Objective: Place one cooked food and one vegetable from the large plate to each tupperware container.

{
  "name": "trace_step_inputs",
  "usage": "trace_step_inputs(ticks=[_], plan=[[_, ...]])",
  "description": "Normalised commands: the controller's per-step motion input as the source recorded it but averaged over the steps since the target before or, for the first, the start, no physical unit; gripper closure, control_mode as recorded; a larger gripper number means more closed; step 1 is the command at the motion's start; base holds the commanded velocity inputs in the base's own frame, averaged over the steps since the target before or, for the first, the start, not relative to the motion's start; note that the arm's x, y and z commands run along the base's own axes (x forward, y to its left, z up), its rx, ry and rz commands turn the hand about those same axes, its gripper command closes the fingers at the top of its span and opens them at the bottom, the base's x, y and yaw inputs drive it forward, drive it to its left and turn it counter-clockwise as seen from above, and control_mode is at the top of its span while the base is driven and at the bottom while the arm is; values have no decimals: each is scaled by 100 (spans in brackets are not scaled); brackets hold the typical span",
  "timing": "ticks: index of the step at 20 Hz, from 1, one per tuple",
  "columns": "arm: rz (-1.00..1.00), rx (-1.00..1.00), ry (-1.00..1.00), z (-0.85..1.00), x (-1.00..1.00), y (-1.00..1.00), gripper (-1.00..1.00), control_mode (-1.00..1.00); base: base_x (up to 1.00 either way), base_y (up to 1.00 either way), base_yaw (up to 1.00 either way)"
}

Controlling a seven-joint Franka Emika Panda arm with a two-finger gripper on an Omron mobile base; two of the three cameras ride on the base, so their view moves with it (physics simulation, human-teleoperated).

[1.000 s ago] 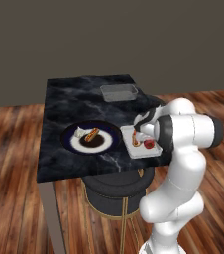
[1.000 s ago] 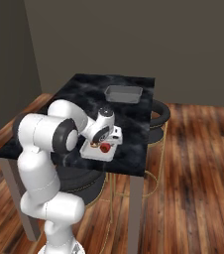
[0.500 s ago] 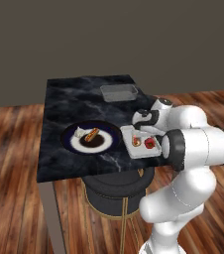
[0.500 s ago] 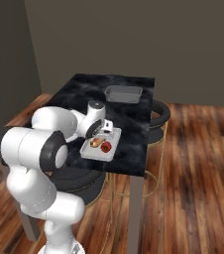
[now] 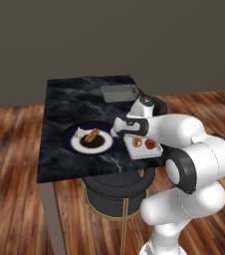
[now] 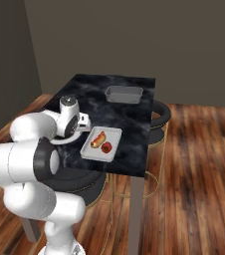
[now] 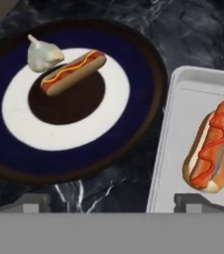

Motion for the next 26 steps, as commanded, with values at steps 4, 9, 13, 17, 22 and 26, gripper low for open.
trace_step_inputs(ticks=[4,9,13,17,22,26], plan=[[0,0,0,10,8,55,-100,-100,0,0,0],[-2,0,3,0,33,41,-100,-100,0,0,0],[-25,11,1,0,4,21,-100,-100,0,0,0],[-46,15,0,0,2,34,-100,-100,0,0,0],[-39,27,4,0,4,1,-100,-100,0,0,0],[-24,31,14,0,17,0,-100,-100,0,0,0]])
